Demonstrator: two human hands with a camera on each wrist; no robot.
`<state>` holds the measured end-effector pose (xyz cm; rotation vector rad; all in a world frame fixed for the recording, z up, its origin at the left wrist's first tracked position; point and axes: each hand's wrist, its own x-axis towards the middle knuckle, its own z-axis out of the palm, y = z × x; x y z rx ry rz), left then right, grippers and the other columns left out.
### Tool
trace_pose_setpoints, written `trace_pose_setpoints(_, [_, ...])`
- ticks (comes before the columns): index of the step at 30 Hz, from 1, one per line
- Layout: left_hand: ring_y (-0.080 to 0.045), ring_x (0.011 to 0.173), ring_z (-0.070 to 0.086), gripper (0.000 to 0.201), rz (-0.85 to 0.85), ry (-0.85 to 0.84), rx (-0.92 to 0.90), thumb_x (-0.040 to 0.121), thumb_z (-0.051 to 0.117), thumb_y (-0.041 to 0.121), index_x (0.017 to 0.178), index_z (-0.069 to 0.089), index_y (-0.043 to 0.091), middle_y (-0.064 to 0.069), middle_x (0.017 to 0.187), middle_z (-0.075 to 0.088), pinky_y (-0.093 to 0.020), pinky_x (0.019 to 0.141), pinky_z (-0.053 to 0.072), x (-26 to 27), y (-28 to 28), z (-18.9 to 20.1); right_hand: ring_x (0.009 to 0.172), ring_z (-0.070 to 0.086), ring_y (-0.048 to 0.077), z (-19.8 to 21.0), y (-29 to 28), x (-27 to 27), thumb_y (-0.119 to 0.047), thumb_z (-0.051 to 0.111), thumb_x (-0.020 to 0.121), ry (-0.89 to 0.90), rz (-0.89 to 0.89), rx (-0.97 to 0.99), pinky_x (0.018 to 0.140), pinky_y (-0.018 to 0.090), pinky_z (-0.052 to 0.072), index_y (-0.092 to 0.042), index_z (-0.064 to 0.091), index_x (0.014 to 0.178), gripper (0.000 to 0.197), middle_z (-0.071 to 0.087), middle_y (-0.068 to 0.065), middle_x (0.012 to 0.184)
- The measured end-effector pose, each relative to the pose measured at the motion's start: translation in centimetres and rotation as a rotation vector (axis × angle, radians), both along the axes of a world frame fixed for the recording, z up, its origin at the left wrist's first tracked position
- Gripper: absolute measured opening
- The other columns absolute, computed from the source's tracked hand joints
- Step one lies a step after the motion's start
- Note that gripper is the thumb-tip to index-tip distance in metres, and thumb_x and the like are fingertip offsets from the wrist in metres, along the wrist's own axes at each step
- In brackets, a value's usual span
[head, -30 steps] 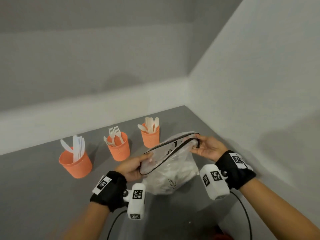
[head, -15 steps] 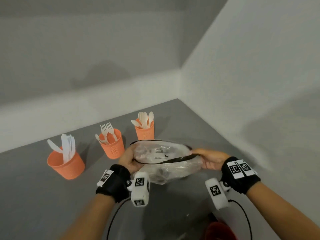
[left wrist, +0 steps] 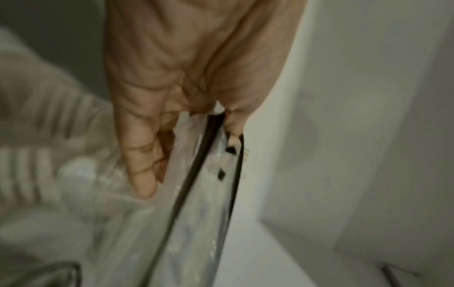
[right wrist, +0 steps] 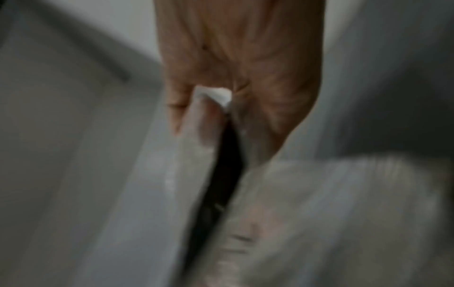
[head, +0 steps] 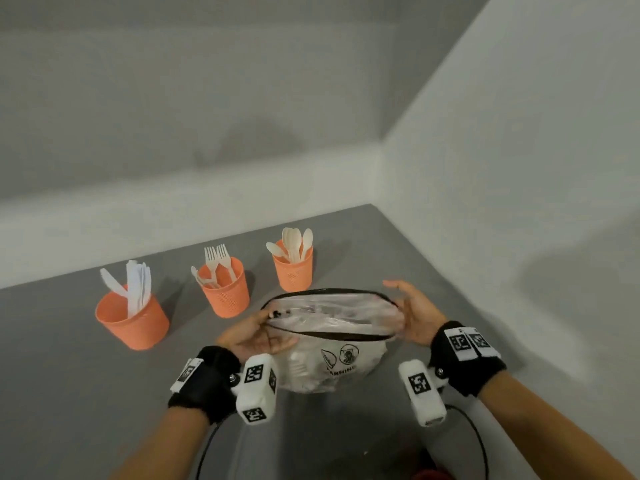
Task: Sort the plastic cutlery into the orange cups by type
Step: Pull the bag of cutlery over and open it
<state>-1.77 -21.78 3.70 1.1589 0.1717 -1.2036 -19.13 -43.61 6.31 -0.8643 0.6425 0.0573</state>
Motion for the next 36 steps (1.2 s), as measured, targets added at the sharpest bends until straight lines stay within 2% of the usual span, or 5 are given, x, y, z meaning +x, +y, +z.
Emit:
trace_pose_setpoints(6, [-0.028,0.064,0.069,0.028,0.256,0.097,-0.042,0.096,0.044,0.02,0.091,0.058,-0.004,-0.018,0.068,0.069,-0.036,0.05,0.056,-1.2,-3.3,-1.5,0.033,0.035,0.002,-2.6,0.1,-0.1,-0.02,0.064,0.086,0.202,0.583,-0.628,0.034,0.013,0.027,-0.015,0.059,0.07,0.017,0.047,-0.009,0.045])
trace_pose_setpoints(13, [-0.015,0.071,0.068,0.059,-0.266,-0.462,0.187,0.064,0.076,0.048,0.106,0.064,0.009,-0.008,0.091,0.069,-0.022,0.062,0.054,-0.3,-1.9,-0.7,0.067,0.067,0.019,-3.3,-2.4,-0.6,-0.015,0.053,0.074,-0.026,-0.087,0.018,0.071,0.036,0.058,-0.004,0.061,0.092,0.023,0.065,0.01,0.085])
trace_pose_setpoints(18, [-0.009,0.078,0.062,0.02,-0.58,-0.854,0.376,0.08,0.069,0.034,0.086,0.067,0.015,0.002,0.086,0.067,-0.013,0.072,0.048,0.0,-1.5,-0.7,0.052,0.064,0.022,-3.9,-0.8,1.8,-0.005,0.042,0.063,-0.02,-0.37,0.188,0.05,0.034,0.057,0.0,0.062,0.056,0.022,0.064,0.011,0.062])
trace_pose_setpoints(29, [-0.018,0.04,0.061,0.033,0.098,-0.068,0.175,0.094,0.049,0.031,0.08,0.058,0.003,-0.011,0.054,0.067,-0.024,0.037,0.051,0.8,-3.7,-2.7,0.031,0.042,0.005,-5.6,-1.5,1.4,-0.027,0.075,0.073,-0.018,0.044,0.223,0.035,0.016,0.039,-0.009,0.06,0.071,0.024,0.047,-0.005,0.039])
trace_pose_setpoints(36, [-0.025,0.098,0.053,0.038,0.132,-0.944,0.435,0.084,0.065,0.023,0.112,0.046,0.005,-0.011,0.109,0.05,-0.037,0.089,0.045,1.2,-5.1,-3.0,0.1,0.053,0.018,-4.2,-1.1,1.8,-0.042,0.066,0.082,0.253,-0.042,-0.942,0.078,0.027,0.045,-0.012,0.046,0.12,0.053,0.053,0.006,0.113])
